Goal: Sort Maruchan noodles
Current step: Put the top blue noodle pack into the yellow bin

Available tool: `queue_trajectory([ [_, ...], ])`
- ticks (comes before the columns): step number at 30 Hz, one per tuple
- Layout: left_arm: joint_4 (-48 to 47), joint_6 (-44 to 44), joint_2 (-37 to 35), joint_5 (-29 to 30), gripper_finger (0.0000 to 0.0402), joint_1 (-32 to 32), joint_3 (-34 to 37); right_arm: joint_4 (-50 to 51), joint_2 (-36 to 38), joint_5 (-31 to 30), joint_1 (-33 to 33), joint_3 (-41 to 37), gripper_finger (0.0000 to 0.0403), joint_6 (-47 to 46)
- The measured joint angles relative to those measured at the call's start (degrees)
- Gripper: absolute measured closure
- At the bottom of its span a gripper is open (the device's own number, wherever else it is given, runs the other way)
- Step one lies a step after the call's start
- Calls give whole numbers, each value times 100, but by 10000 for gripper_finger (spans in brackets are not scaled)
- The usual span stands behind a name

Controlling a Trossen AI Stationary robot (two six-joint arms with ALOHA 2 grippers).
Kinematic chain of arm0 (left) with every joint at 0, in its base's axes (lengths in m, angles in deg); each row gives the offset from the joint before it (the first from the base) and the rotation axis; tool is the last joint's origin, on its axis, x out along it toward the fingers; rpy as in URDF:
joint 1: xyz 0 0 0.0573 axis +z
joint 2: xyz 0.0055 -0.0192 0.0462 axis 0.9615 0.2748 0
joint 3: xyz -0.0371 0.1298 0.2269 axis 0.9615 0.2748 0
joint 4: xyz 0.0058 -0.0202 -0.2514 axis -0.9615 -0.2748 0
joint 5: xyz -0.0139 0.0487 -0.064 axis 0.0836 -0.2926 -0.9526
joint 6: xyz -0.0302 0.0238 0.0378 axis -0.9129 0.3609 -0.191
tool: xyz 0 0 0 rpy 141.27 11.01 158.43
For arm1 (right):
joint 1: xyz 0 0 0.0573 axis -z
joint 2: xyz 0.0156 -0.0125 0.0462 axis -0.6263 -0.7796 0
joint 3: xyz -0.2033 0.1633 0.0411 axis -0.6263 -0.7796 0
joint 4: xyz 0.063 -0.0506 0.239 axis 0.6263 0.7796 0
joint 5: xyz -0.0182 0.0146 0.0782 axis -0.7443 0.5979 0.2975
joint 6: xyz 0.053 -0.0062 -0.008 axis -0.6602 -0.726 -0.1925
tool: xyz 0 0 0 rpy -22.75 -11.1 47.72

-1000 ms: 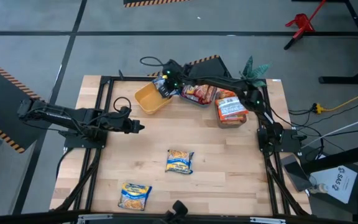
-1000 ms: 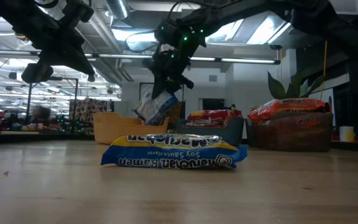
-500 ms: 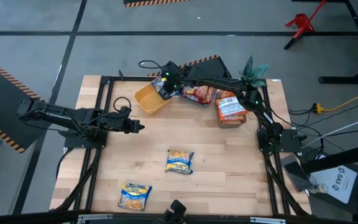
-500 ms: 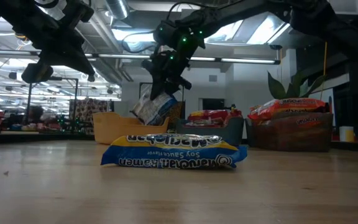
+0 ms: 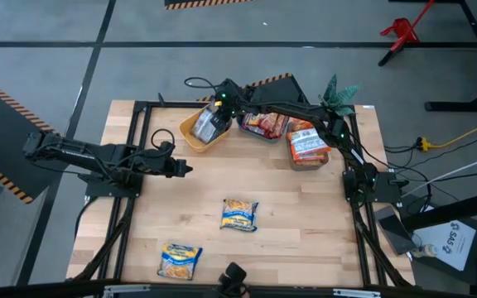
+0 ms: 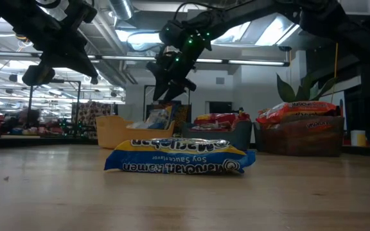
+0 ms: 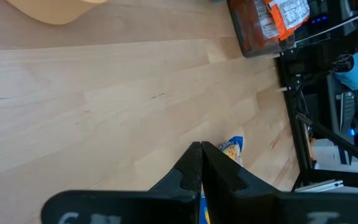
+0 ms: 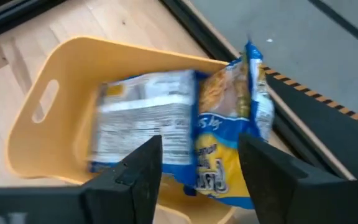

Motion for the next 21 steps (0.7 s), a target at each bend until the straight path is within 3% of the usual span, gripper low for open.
queue_trajectory([
  [6, 0, 12, 0, 0, 402, 0, -2, -54, 2, -363, -4, 0, 197, 21],
  [11, -109, 14, -2, 0, 402, 0, -4, 74, 289, 153, 22, 95, 196, -10],
  [18, 60, 240, -2, -275, 402, -9, -7, 2313, 453, 1596, -242, 542, 196, -511],
  [21, 58, 406, -2, -660, 402, -9, -7, 3163, 501, 1788, -721, 539, 196, -784],
])
